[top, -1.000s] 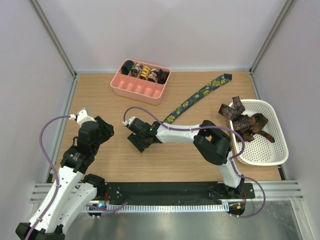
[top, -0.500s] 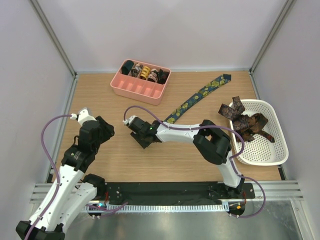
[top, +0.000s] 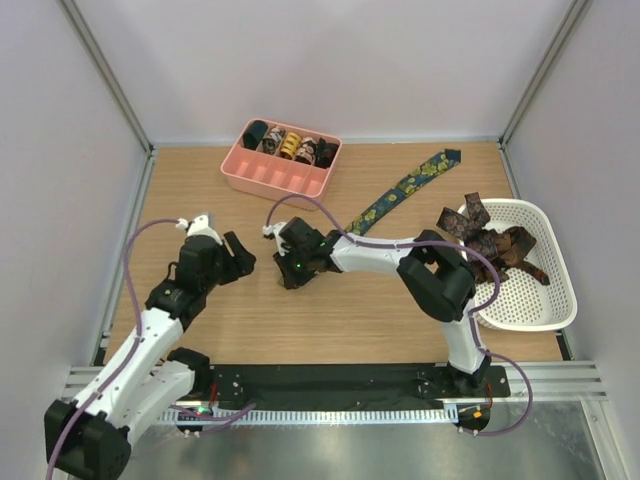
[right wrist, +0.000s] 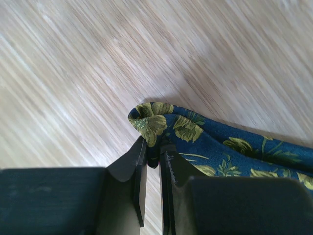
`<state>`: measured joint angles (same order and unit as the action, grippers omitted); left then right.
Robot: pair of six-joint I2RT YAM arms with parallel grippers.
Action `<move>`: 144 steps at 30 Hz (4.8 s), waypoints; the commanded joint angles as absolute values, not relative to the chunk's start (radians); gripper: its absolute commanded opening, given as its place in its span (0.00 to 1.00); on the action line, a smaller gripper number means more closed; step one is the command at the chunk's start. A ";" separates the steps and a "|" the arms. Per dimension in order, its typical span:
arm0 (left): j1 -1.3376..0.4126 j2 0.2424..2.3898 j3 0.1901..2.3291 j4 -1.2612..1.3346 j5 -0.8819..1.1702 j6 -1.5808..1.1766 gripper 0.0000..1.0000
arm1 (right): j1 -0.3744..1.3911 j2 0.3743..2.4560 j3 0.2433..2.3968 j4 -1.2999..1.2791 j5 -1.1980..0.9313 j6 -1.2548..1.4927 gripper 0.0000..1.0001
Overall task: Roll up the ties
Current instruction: Roll the tie
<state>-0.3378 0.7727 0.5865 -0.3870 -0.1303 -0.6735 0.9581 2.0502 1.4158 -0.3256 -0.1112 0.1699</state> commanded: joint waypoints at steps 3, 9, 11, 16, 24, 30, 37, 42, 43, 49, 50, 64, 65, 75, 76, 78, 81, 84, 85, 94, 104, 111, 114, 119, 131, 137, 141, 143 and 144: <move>-0.333 0.883 0.517 -0.115 0.135 -0.537 0.67 | 0.861 1.964 1.301 -0.175 -0.431 0.256 0.16; -0.409 0.914 0.418 0.122 0.216 -0.404 0.75 | 0.773 1.960 1.235 -0.046 -0.613 0.363 0.16; -0.492 0.934 0.399 0.178 0.177 -0.339 0.78 | 0.753 1.962 1.226 -0.015 -0.641 0.389 0.16; -0.540 1.069 0.440 0.256 0.205 -0.201 0.79 | 0.723 1.963 1.215 -0.005 -0.696 0.420 0.16; -0.564 1.232 0.528 0.245 0.239 -0.058 0.79 | 0.669 1.954 1.158 0.104 -0.770 0.489 0.15; -0.568 1.331 0.589 0.235 0.261 -0.005 0.77 | 0.638 1.945 1.132 0.123 -0.801 0.495 0.16; -0.569 1.451 0.675 0.177 0.370 0.072 0.74 | 0.598 1.944 1.112 0.141 -0.844 0.517 0.15; -0.578 1.512 0.709 0.150 0.394 0.094 0.73 | 0.568 1.940 1.092 0.176 -0.873 0.538 0.15; -0.580 1.523 0.715 0.150 0.393 0.104 0.72 | 0.565 1.940 1.091 0.178 -0.877 0.538 0.15; -0.583 1.540 0.713 0.172 0.394 0.132 0.72 | 0.554 1.942 1.089 0.189 -0.908 0.549 0.15; -0.583 1.549 0.718 0.173 0.393 0.140 0.71 | 0.551 1.941 1.088 0.198 -0.917 0.555 0.15; -0.583 1.559 0.716 0.219 0.365 0.164 0.63 | 0.540 1.922 1.052 0.224 -0.950 0.569 0.15; -0.583 1.557 0.713 0.228 0.365 0.161 0.63 | 0.540 1.924 1.052 0.225 -0.950 0.572 0.15; -0.583 1.565 0.710 0.253 0.411 0.144 0.54 | 0.540 1.916 1.039 0.278 -0.966 0.609 0.15; -0.583 1.571 0.716 0.249 0.408 0.141 0.50 | 0.538 1.914 1.037 0.281 -0.965 0.611 0.15; -0.584 1.586 0.733 0.232 0.403 0.146 0.32 | 0.540 1.913 1.032 0.288 -0.968 0.614 0.15; -0.583 1.595 0.753 0.189 0.394 0.152 0.19 | 0.538 1.913 1.029 0.288 -0.971 0.614 0.16; -0.583 1.594 0.756 0.164 0.391 0.149 0.16 | 0.537 1.913 1.029 0.281 -0.959 0.608 0.24; -0.583 1.594 0.759 0.157 0.390 0.147 0.16 | 0.537 1.911 1.032 0.267 -0.942 0.597 0.28; -0.647 1.612 0.798 0.063 0.359 0.170 0.19 | 0.537 1.872 1.068 0.088 -0.850 0.482 0.49; -0.721 1.666 0.888 -0.064 0.273 0.179 0.21 | 0.538 1.824 1.066 -0.046 -0.772 0.413 0.42; -0.770 1.727 0.976 -0.192 0.198 0.172 0.26 | 0.537 1.822 1.060 -0.074 -0.750 0.391 0.05; -0.773 1.730 0.992 -0.212 0.176 0.163 0.34 | 0.538 1.830 1.051 -0.077 -0.735 0.382 0.01; -0.773 1.683 0.976 -0.210 0.150 0.149 0.47 | 0.537 1.836 1.035 -0.080 -0.704 0.368 0.01; -0.753 1.517 0.914 -0.155 0.153 0.072 0.59 | 0.515 1.845 0.999 -0.005 -0.761 0.373 0.01; -0.697 1.344 0.727 0.114 0.144 -0.067 0.88 | 0.520 1.824 1.022 -0.043 -0.758 0.350 0.01; -0.677 1.238 0.598 0.280 -0.023 -0.155 1.00 | 0.534 1.822 1.022 -0.048 -0.756 0.339 0.01; -0.663 1.223 0.556 0.352 -0.087 -0.218 1.00 | 0.537 1.822 1.025 -0.049 -0.758 0.339 0.01; -0.654 1.220 0.548 0.368 -0.103 -0.235 1.00 | 0.537 1.822 1.028 -0.052 -0.753 0.341 0.01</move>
